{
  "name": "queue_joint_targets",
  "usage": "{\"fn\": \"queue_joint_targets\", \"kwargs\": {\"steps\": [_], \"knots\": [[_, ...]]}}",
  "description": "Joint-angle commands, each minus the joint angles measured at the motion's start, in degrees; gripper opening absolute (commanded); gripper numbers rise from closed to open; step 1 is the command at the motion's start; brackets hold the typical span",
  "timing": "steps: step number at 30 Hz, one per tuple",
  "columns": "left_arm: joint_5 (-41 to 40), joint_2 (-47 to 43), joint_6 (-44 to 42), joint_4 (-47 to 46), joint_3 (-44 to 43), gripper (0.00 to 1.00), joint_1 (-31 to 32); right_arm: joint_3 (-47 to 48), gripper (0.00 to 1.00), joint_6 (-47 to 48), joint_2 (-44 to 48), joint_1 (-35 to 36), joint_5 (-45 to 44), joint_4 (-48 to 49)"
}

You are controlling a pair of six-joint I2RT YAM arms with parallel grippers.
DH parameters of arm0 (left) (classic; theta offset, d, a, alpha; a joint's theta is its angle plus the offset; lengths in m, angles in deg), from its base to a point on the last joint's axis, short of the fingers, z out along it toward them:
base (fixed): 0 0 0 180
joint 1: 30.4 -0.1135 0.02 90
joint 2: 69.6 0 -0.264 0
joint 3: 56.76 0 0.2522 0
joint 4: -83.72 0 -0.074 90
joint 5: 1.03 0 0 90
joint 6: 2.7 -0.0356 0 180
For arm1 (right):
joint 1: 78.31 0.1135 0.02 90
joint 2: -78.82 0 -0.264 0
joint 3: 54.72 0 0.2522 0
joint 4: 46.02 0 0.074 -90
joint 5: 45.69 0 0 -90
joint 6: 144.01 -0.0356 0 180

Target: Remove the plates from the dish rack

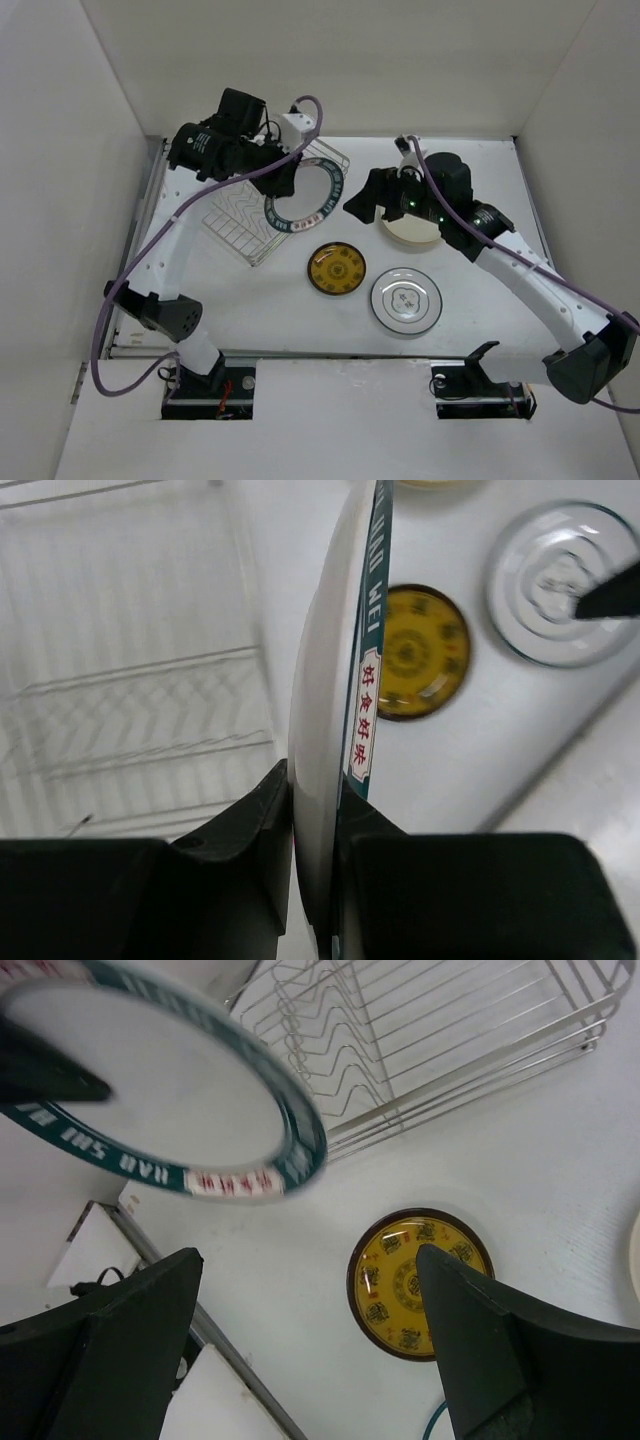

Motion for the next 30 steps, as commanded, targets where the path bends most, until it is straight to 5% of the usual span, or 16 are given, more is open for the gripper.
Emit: {"fn": "queue_joint_targets", "kwargs": {"steps": [1,9,10,13,15,17,26,28,30], "knots": [[25.2,3.9,-9.1,9.3,0.3,0.00,-0.2,-1.4,0.94,2.4,1.2,0.3,5.3,5.6],[33.4,10.6,-21.2,23.3,-6.6,0.00,-0.2,-4.8,0.89,3.5,2.3,0.3,12.9,5.6],[34.0,11.2,-21.2,23.3,-6.6,0.00,-0.2,-4.8,0.74,3.5,2.3,0.3,13.9,5.6],[34.6,11.8,-20.6,23.3,-6.6,0.00,-0.2,-5.3,0.53,2.9,0.9,0.3,14.5,5.6],[35.2,11.8,-20.6,23.3,-6.1,0.00,-0.2,-5.3,0.21,1.4,0.2,0.3,14.5,6.3],[35.2,11.1,-20.1,23.3,-5.4,0.00,-0.2,-5.3,0.00,0.8,0.2,0.3,13.1,6.3],[34.0,10.0,-19.0,21.4,-1.0,0.00,-1.2,-5.8,0.00,-0.8,4.2,0.3,11.6,7.3],[32.7,10.0,-16.2,19.1,-1.0,0.23,-1.2,-5.8,0.00,-0.8,4.7,0.3,11.6,7.3],[31.3,10.0,-15.3,18.5,-0.5,0.25,-1.2,-5.8,0.00,-1.4,5.3,0.3,12.1,7.3]]}}
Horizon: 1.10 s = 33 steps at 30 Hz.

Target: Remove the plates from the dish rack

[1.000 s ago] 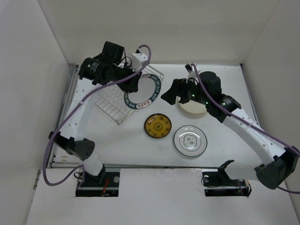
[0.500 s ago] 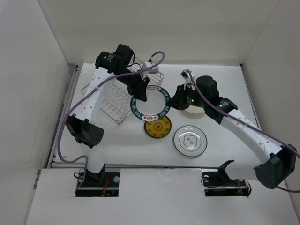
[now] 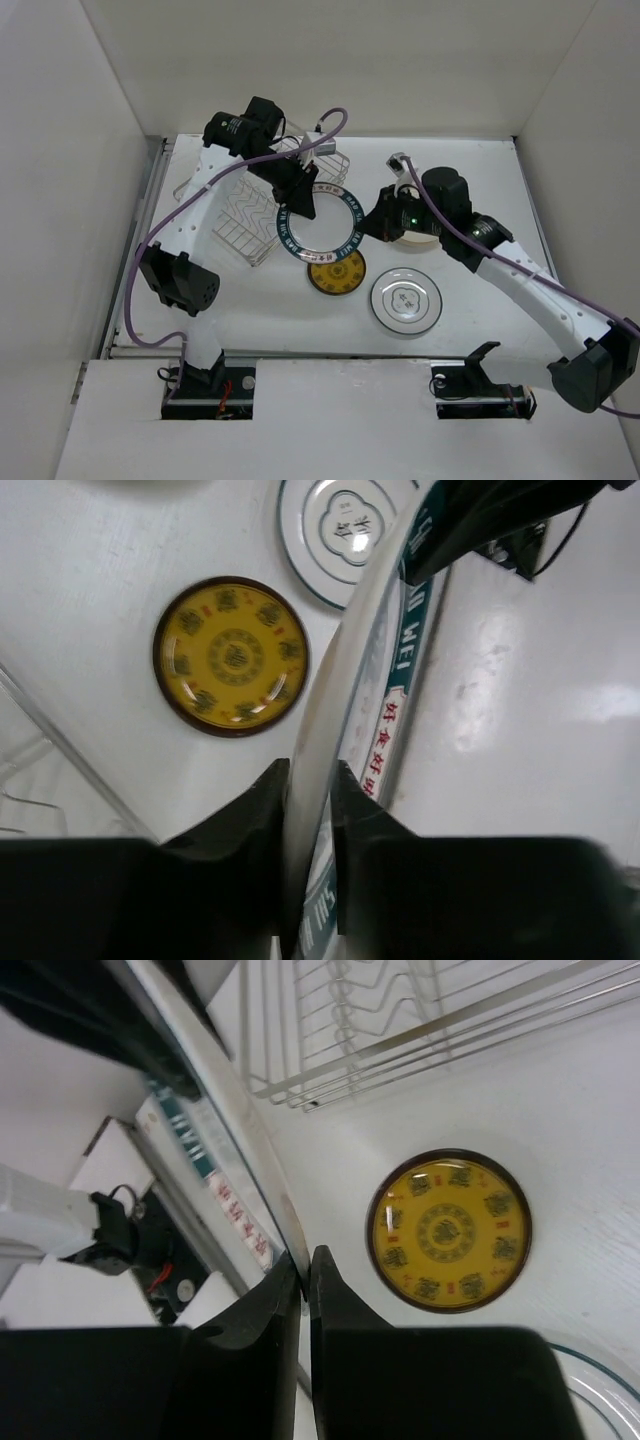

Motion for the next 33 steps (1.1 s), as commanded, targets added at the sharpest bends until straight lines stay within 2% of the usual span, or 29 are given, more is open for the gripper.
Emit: {"fn": "queue_joint_targets", "kwargs": {"steps": [1,2,3,4,5,7,9,12,13,14,15,16,17,18,19,21,22,23,25,26,27,29,30,33], "knots": [[0.6,-2.8,2.5,6.4,0.9,0.10,0.6,0.6,0.00,-3.7,3.1,0.3,1.3,6.7],[1.4,-2.8,2.5,6.4,0.9,0.00,0.6,0.6,0.00,-4.2,3.6,0.3,1.3,6.7],[2.4,-2.8,1.3,6.4,0.9,0.00,0.6,0.6,0.00,-4.2,3.6,0.3,1.9,6.7],[3.9,-2.8,-0.3,6.9,1.4,0.00,0.6,0.6,0.05,-4.2,3.6,0.3,1.9,6.7],[5.5,-2.8,-2.3,9.0,1.4,0.00,0.6,0.6,0.24,-4.2,3.1,0.3,3.0,8.2],[9.0,-2.8,-4.1,9.7,1.4,0.00,0.6,1.3,0.43,-4.2,1.7,0.3,5.0,8.8],[9.5,-2.8,-4.1,9.7,0.8,0.00,0.6,2.5,0.44,-4.8,-1.2,0.3,5.0,8.3],[9.5,-2.2,-4.1,10.3,0.2,0.00,0.6,3.1,0.43,-5.4,-3.3,0.3,6.4,10.1],[9.5,-2.2,-4.1,10.8,0.2,0.00,0.6,3.1,0.38,-5.4,-3.3,0.3,6.4,10.1],[8.8,-2.2,-4.1,10.8,0.2,0.00,0.6,3.6,0.28,-5.4,-4.0,0.3,7.0,10.1],[8.8,-2.2,-4.1,10.8,0.2,0.00,0.6,3.6,0.05,-5.4,-4.0,0.3,7.0,10.1],[8.0,-2.2,-3.5,10.8,0.2,0.00,0.6,3.6,0.00,-5.9,-4.0,0.3,7.0,10.1],[7.3,-2.2,-3.5,10.8,0.2,0.00,0.6,3.6,0.00,-5.9,-4.0,0.3,6.2,10.1],[5.6,-2.2,-1.0,9.1,0.7,0.07,0.6,3.6,0.00,-6.5,-3.3,0.3,5.6,10.1],[5.6,-2.2,0.7,7.8,0.7,0.22,0.6,3.1,0.00,-6.5,-2.5,0.3,5.5,10.1],[-0.2,-2.2,4.8,4.5,1.7,0.60,0.6,3.1,0.00,-8.5,-1.7,0.3,1.5,8.5],[-3.1,-2.8,7.4,0.3,3.3,0.71,0.6,3.1,0.00,-9.5,-1.2,0.3,-0.1,7.0],[-9.3,-3.5,12.2,-1.7,3.9,0.81,0.0,3.1,0.00,-11.0,-1.2,0.3,-1.5,3.0],[-15.9,-4.9,16.8,-7.8,6.0,0.96,-0.6,2.5,0.00,-12.7,-0.6,-0.4,-4.8,-1.6],[-19.3,-4.9,18.7,-9.4,6.1,1.00,-0.6,1.8,0.00,-14.4,0.0,-1.3,-5.8,-6.2],[-26.5,-5.7,21.7,-10.8,6.8,1.00,-0.6,1.3,0.00,-15.1,0.5,-1.9,-6.7,-8.7],[-32.8,-7.0,23.9,-13.7,6.8,1.00,-0.6,-0.3,0.00,-16.2,2.9,-3.9,-8.1,-13.8],[-38.0,-7.0,24.6,-14.2,6.8,1.00,-0.6,-0.9,0.00,-16.8,4.0,-4.7,-8.8,-19.9],[-44.9,-8.6,26.0,-15.5,7.3,1.00,-0.6,-4.0,0.00,-18.6,8.6,-7.6,-12.5,-32.9]]}}
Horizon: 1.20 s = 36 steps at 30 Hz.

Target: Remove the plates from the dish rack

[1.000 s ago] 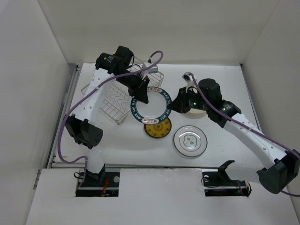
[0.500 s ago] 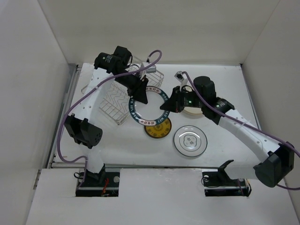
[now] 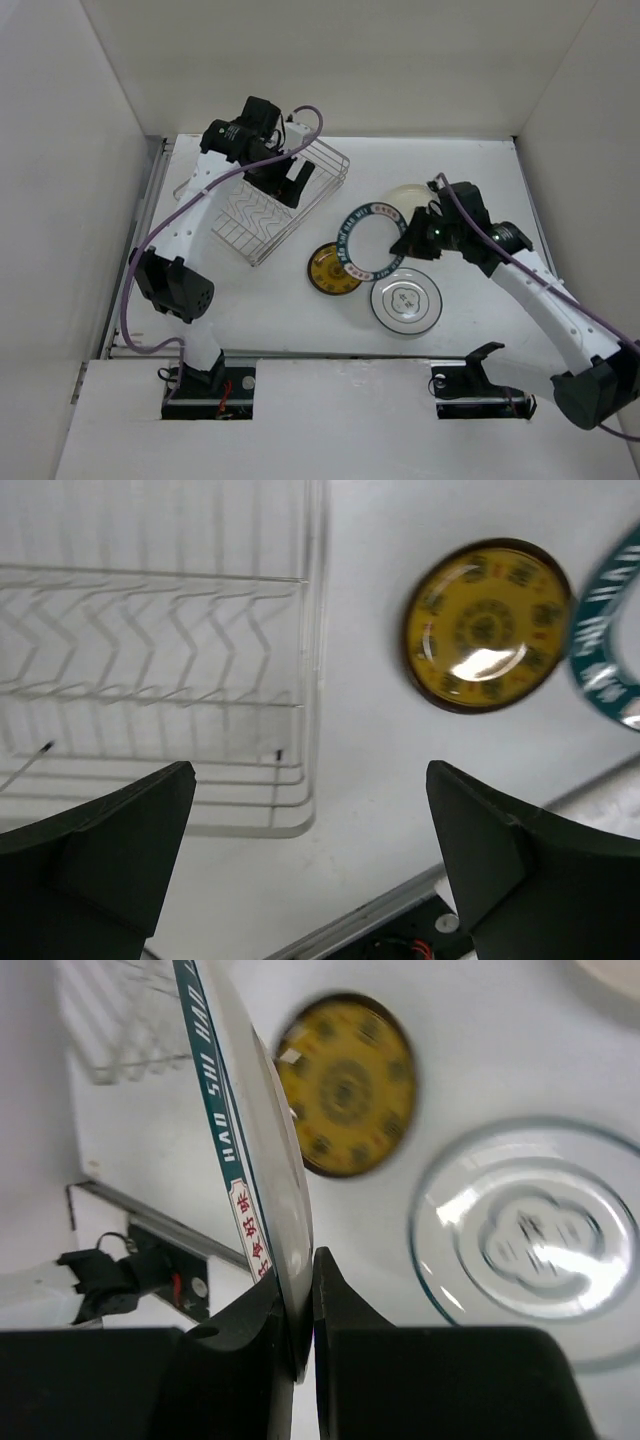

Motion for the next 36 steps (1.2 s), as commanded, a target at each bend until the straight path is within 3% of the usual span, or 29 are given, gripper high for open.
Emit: {"fn": "queue_joint_targets", "kwargs": {"steps": [1,8,16,22,23,24,27,28,31,34,36], "knots": [[-16.4,-6.6,5.0,-4.1,0.7,1.00,-0.2,-2.7,0.00,-4.6,6.7,-2.3,-4.6,-17.7],[-18.7,-8.8,4.4,-4.8,2.5,1.00,-0.7,-14.8,0.00,-10.8,17.4,-4.1,-4.1,-23.4],[-18.1,-10.0,3.9,-4.8,4.3,1.00,-0.7,-20.3,0.00,-15.5,15.6,-4.7,-14.1,-19.9],[-18.1,-10.0,3.4,-4.8,4.3,1.00,-0.7,-23.6,0.03,-16.6,13.6,-4.7,-15.3,-15.0],[-18.1,-10.0,3.4,-4.8,4.3,1.00,-0.7,-24.5,0.06,-16.6,13.6,-4.7,-15.3,-15.0],[-18.1,-10.0,3.4,-4.8,4.3,1.00,-0.7,-24.5,0.20,-16.6,12.4,-4.7,-14.8,-14.3],[-18.1,-10.0,3.4,-4.8,4.3,1.00,-0.7,-24.5,0.47,-16.6,11.3,-4.7,-14.0,-14.9],[-18.1,-10.0,3.4,-4.8,4.3,1.00,-0.7,-24.5,0.60,-16.6,10.5,-4.7,-14.0,-16.1],[-17.6,-10.0,2.8,-4.8,4.3,1.00,-0.7,-24.5,0.78,-16.6,10.5,-4.7,-14.0,-17.8],[-17.6,-10.0,2.8,-4.8,4.3,1.00,-0.7,-22.5,0.87,-16.1,10.5,-4.7,-14.5,-19.6],[-17.6,-10.0,2.8,-4.8,4.3,1.00,-0.7,-21.0,1.00,-16.1,10.5,-4.7,-14.5,-20.4]]}}
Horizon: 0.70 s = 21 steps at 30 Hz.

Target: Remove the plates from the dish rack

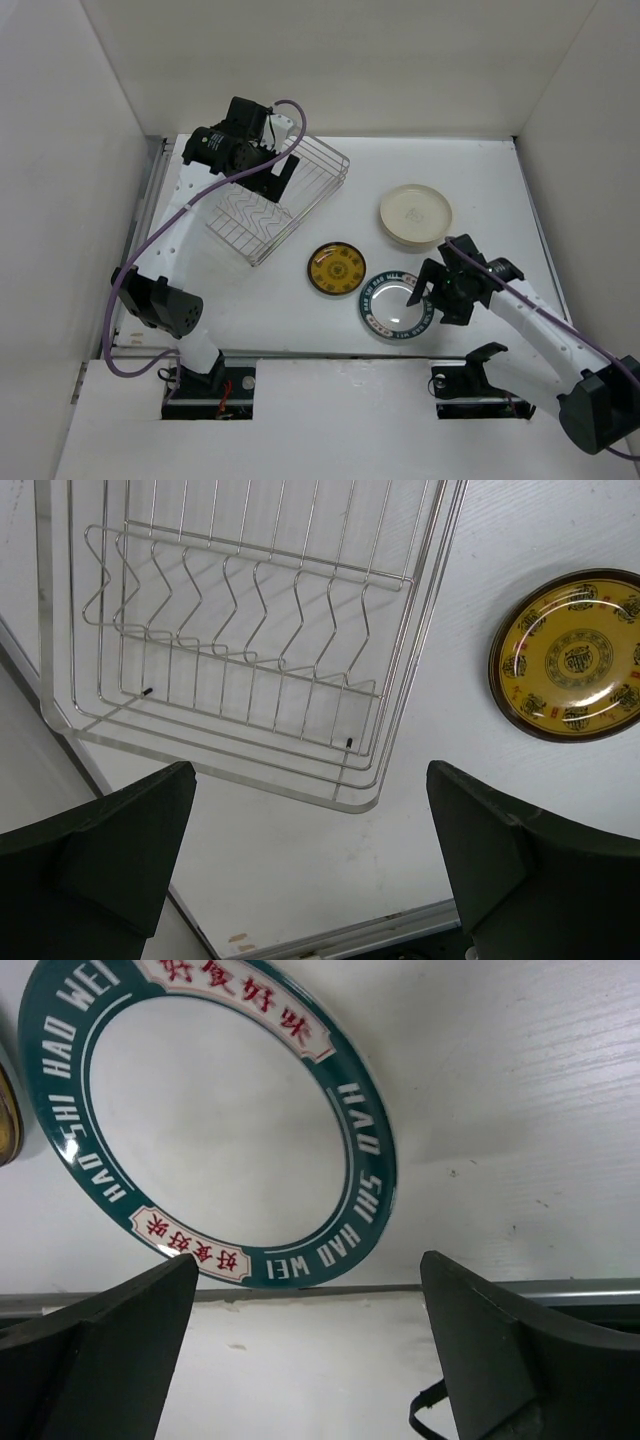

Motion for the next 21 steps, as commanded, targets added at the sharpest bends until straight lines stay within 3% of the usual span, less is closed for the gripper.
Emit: {"fn": "queue_joint_targets", "kwargs": {"steps": [1,10,13,16,21], "knots": [[-0.2,-2.3,-0.2,-0.3,0.3,1.00,-0.2,5.1,1.00,-4.6,-0.1,-0.2,-1.4,-4.7],[-3.4,-2.9,-0.2,-0.3,0.8,1.00,-0.2,15.0,1.00,-2.0,-0.1,-0.2,-5.7,-6.6],[-10.2,-5.1,-0.2,-3.1,3.6,1.00,-0.2,24.6,1.00,0.1,1.2,-0.2,-11.4,-7.4],[-23.5,-8.0,2.3,-7.6,8.1,1.00,-1.9,35.8,1.00,1.4,0.6,-0.2,-21.0,-9.1],[-31.1,-11.9,5.8,-11.8,12.4,1.00,-8.3,49.3,1.00,4.8,0.0,-0.2,-34.5,-11.2]]}}
